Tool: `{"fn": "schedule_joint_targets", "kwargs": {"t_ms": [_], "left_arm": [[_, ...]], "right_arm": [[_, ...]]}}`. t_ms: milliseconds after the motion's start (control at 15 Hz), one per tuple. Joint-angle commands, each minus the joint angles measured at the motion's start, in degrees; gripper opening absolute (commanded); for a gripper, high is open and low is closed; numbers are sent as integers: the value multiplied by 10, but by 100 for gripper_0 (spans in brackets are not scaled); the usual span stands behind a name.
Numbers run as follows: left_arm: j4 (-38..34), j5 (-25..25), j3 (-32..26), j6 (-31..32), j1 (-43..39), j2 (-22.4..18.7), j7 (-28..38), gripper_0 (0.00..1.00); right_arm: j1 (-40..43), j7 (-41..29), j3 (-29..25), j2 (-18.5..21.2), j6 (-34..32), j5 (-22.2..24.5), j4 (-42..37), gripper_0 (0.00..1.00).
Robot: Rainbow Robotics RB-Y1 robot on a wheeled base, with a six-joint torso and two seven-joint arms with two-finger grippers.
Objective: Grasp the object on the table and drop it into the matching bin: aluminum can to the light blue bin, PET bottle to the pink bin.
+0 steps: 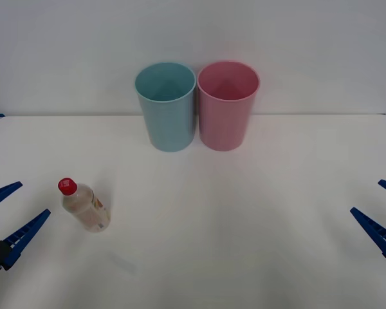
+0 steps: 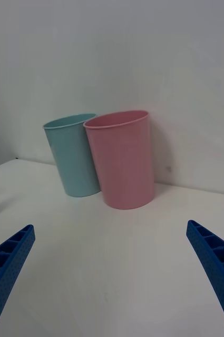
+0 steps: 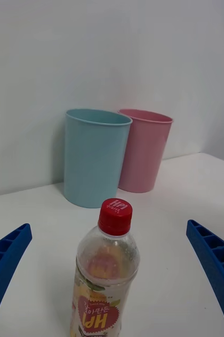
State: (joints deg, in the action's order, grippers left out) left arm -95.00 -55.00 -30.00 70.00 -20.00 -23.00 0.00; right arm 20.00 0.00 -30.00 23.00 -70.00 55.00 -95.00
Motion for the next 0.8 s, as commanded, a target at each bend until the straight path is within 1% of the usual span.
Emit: {"fn": "schedule_joint_targets", "kwargs": {"t_ms": [67,133,267,400,733,800], "left_arm": [[0,0,0,0,0,0,0,100],[7,6,-2,-1,-2,14,-1,100],[5,17,-2,0,-7,12,-2,100],[6,17,-2,-1,-13,10,-5,100],[6,-5,-2,-16,-28,10,-19,100],[6,-17,-2,-21,-30,9,-24,100]], "right_arm": [[0,0,0,0,0,0,0,100],[0,0,0,0,0,0,0,100],[0,0,0,0,0,0,0,100],[0,0,0,0,0,0,0,100],[0,0,0,0,0,0,0,100],[0,0,0,0,0,0,0,100]]}}
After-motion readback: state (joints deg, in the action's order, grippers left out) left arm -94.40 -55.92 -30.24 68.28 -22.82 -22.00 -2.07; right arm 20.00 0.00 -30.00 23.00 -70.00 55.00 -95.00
